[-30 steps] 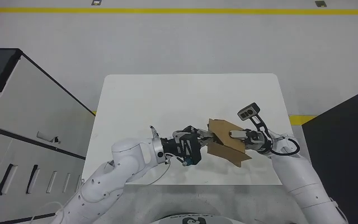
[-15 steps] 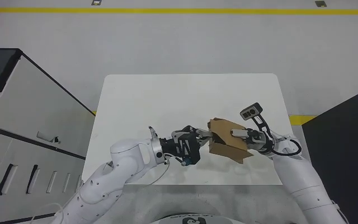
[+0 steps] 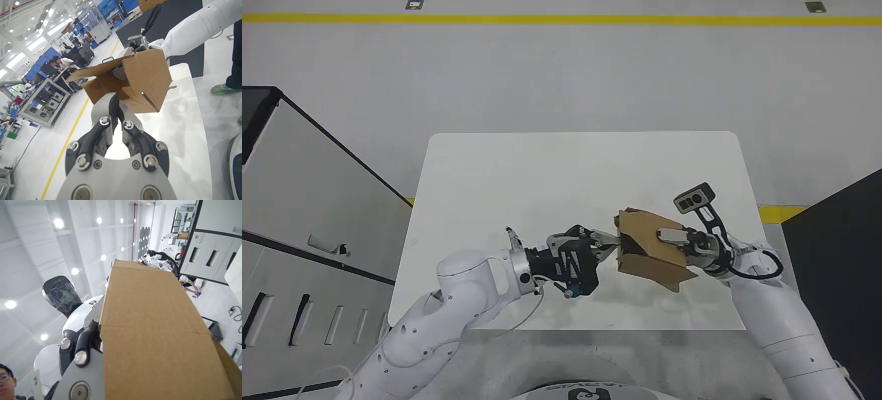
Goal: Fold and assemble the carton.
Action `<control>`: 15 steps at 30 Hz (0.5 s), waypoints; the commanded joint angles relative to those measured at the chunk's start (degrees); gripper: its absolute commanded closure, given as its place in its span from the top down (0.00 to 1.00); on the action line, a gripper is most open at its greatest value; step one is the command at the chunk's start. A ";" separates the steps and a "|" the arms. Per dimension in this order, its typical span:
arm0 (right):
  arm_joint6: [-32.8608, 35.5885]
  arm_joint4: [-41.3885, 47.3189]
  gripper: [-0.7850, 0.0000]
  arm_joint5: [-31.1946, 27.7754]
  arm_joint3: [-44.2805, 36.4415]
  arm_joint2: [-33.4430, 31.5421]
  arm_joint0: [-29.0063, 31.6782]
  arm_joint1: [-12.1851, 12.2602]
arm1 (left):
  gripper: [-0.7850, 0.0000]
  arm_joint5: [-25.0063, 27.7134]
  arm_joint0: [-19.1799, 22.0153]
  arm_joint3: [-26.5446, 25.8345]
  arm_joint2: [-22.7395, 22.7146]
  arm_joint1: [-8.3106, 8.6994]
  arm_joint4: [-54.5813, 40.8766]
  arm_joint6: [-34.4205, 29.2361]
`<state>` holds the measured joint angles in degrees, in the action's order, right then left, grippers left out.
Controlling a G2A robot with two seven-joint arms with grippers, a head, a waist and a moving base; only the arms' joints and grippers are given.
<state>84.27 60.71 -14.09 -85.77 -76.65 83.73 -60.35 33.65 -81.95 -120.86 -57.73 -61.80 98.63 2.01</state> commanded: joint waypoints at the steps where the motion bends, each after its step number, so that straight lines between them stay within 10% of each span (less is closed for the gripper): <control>1: -0.04 -0.09 0.00 -0.03 0.02 -0.15 0.08 -0.02 | 0.00 0.07 -0.02 0.00 0.00 0.01 -0.02 0.02; 15: -0.18 -0.36 0.00 0.14 -1.01 -0.20 0.54 -0.40 | 0.00 0.48 0.24 0.07 0.58 0.01 -0.12 0.34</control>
<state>84.11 60.39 -13.96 -86.73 -76.94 84.30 -60.72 34.10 -81.73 -120.78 -57.17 -61.79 98.51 2.33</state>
